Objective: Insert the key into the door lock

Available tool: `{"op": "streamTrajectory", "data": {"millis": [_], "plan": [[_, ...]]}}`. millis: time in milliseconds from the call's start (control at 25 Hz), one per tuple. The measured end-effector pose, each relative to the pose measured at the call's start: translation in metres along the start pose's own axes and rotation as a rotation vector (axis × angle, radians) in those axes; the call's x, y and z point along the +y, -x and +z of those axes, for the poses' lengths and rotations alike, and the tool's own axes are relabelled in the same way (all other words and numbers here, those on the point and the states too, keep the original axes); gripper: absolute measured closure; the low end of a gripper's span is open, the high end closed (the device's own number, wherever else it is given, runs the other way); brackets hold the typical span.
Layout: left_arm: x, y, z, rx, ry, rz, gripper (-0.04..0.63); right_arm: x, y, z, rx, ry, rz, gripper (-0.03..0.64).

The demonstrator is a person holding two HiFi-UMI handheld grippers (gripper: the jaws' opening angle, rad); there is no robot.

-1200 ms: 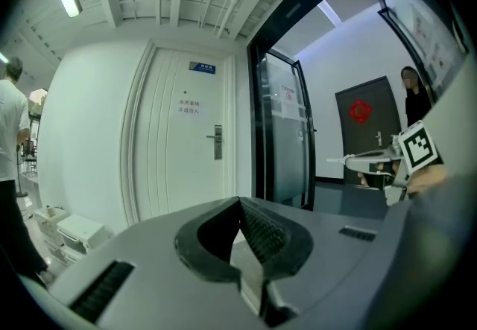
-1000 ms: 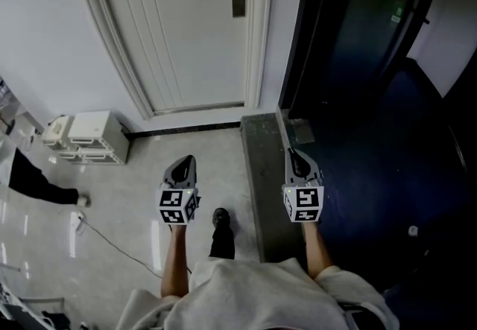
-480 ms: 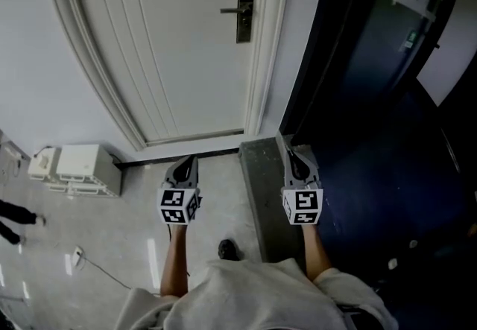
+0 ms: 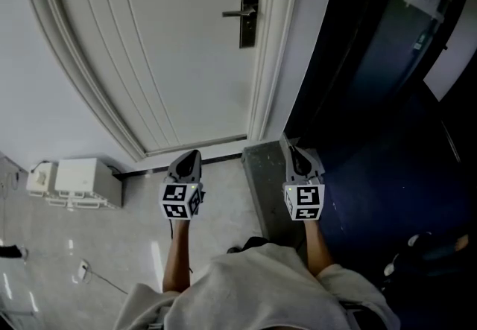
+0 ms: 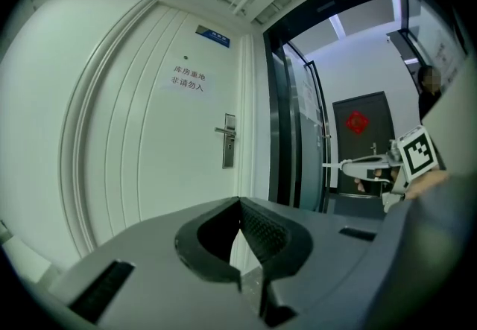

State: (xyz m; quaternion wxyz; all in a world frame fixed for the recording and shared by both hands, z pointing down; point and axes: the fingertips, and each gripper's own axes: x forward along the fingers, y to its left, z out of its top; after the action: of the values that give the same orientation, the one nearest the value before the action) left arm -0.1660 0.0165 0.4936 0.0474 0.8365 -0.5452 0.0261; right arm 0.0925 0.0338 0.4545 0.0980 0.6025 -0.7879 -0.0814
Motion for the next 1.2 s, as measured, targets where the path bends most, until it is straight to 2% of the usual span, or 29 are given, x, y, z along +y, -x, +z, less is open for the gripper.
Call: {"op": "streamTrajectory", "data": {"millis": [480, 760, 1000, 1200], "plan": [[0.029, -0.084, -0.008, 0.047, -0.004, 0.007, 0.578, -0.025, -0.088, -0.017, 0.021, -0.020, 0.022, 0.588], [0.056, -0.174, 0.006, 0.056, 0.006, 0.039, 0.578, -0.061, -0.187, -0.020, 0.011, -0.032, 0.056, 0.588], [0.084, -0.263, 0.031, 0.058, 0.018, 0.074, 0.578, -0.099, -0.286, 0.001, -0.018, -0.028, 0.098, 0.588], [0.101, -0.337, 0.062, 0.037, -0.002, 0.084, 0.578, -0.127, -0.362, 0.026, -0.069, -0.018, 0.128, 0.588]]}}
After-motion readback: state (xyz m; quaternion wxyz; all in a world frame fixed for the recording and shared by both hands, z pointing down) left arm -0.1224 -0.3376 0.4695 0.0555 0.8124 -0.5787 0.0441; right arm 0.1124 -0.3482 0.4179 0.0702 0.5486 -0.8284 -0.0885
